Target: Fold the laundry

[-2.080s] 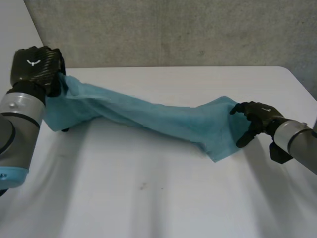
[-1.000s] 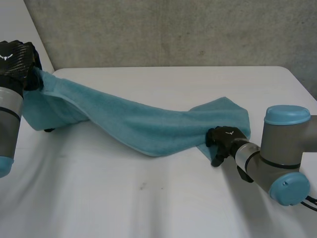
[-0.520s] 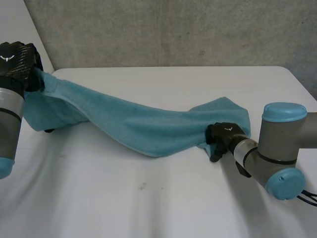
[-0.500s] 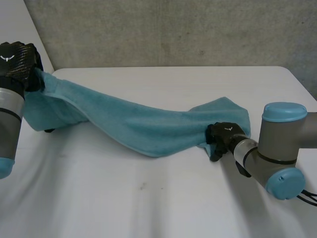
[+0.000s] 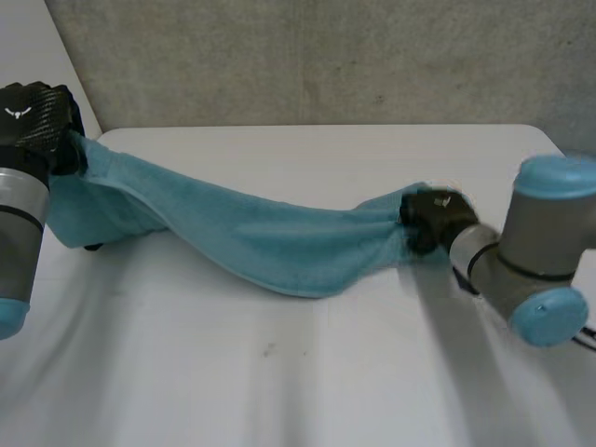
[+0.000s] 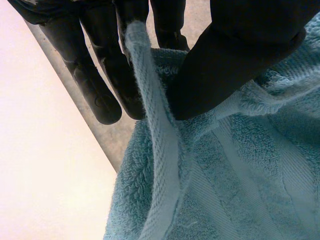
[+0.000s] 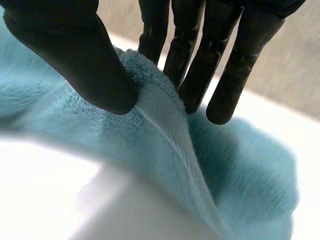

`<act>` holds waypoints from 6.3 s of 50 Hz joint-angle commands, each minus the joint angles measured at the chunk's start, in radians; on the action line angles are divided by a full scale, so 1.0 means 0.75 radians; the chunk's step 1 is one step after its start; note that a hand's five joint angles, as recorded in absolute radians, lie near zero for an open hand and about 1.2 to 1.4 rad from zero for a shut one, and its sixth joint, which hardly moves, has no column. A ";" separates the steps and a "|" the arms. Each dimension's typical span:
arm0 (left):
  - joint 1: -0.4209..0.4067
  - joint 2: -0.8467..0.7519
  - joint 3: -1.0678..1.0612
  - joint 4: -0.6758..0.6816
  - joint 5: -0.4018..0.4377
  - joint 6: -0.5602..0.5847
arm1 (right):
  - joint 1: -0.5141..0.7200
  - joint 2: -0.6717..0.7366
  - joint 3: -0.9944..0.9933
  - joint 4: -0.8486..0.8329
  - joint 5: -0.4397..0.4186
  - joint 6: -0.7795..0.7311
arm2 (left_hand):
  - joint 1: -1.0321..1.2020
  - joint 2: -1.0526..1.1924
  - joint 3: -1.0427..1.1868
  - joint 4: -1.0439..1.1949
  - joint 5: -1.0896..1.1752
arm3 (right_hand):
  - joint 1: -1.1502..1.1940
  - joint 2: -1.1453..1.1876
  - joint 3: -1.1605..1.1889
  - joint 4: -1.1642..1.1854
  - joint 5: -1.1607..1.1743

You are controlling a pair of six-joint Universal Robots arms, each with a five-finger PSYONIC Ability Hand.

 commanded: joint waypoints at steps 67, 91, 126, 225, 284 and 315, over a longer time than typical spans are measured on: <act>-0.037 -0.365 0.603 0.197 0.183 0.081 | -0.246 -0.314 -0.416 -0.185 -0.059 -0.634 | 0.275 0.242 0.239 0.239 0.252 | 0.583 0.290 0.293 0.274 0.341; -0.010 -0.390 0.030 -0.169 0.183 0.097 | -0.345 -0.298 0.190 0.091 -0.176 -0.671 | 0.275 0.242 0.239 0.239 0.252 | 0.583 0.290 0.293 0.274 0.341; 0.117 -0.330 0.124 -0.572 0.199 0.404 | -0.521 -0.201 -0.022 0.619 -0.166 -1.093 | 0.275 0.242 0.239 0.239 0.252 | 0.583 0.290 0.293 0.274 0.341; 0.078 -0.839 0.580 -0.145 0.099 0.423 | -0.527 -0.016 0.186 0.048 -0.295 -0.534 | -1.263 -1.296 -1.299 -1.299 -1.286 | -0.402 -0.696 -0.692 -0.711 -0.644; 0.055 -0.342 0.196 -0.159 0.093 0.398 | 0.102 -0.039 -0.392 -0.074 -0.192 -0.648 | -1.314 -1.347 -1.350 -1.350 -1.337 | 0.583 0.290 0.293 0.274 0.341; -0.114 -0.316 0.177 -0.143 0.097 0.378 | 0.611 0.293 -0.675 -0.097 0.022 -0.567 | -1.325 -1.359 -1.361 -1.362 -1.349 | -1.046 -1.339 -1.336 -1.354 -1.288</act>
